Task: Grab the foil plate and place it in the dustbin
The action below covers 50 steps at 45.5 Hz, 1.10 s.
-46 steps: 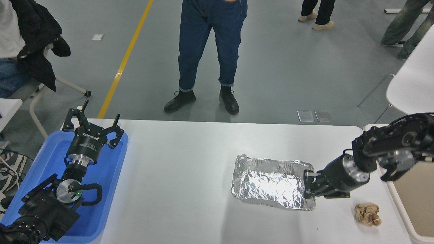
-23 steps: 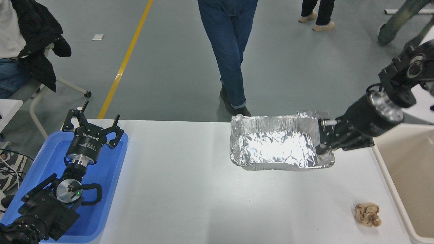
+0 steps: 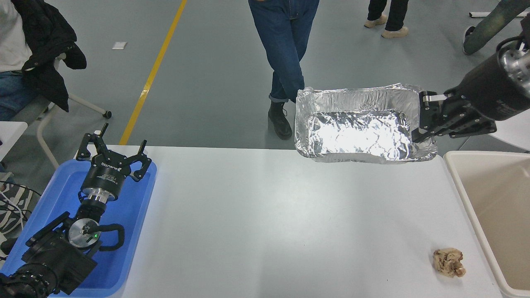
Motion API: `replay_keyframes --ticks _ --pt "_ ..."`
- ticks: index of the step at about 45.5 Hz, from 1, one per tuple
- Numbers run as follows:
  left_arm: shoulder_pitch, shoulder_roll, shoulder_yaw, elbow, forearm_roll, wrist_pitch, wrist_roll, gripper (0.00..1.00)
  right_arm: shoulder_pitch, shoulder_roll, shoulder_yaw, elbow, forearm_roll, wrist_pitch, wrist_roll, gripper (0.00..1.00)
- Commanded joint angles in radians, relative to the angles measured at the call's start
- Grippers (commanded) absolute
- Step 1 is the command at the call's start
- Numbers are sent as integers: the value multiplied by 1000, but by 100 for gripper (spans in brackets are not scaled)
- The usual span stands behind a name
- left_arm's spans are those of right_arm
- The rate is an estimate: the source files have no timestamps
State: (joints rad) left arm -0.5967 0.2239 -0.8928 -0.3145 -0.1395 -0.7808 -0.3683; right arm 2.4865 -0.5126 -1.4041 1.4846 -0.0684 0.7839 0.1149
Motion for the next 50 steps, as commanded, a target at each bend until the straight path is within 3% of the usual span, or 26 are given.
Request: replay_keyframes --ticks 1,16,30,42,50 --pt "0 0 0 0 0 0 0 100 9 -99 -134 -10 1 1 -1 0" --pt "0 0 0 0 0 0 -1 100 3 -285 -418 -67 -68 1 -3 0" --pt "0 2 0 0 0 0 -1 100 -78 -455 -490 -239 -116 1 -4 0" --pt "2 2 0 0 -2 0 -1 100 -296 -567 -412 -316 24 1 -4 0" --pt "2 2 0 0 -2 2 -1 100 -602 -577 -222 -429 137 1 -4 0"
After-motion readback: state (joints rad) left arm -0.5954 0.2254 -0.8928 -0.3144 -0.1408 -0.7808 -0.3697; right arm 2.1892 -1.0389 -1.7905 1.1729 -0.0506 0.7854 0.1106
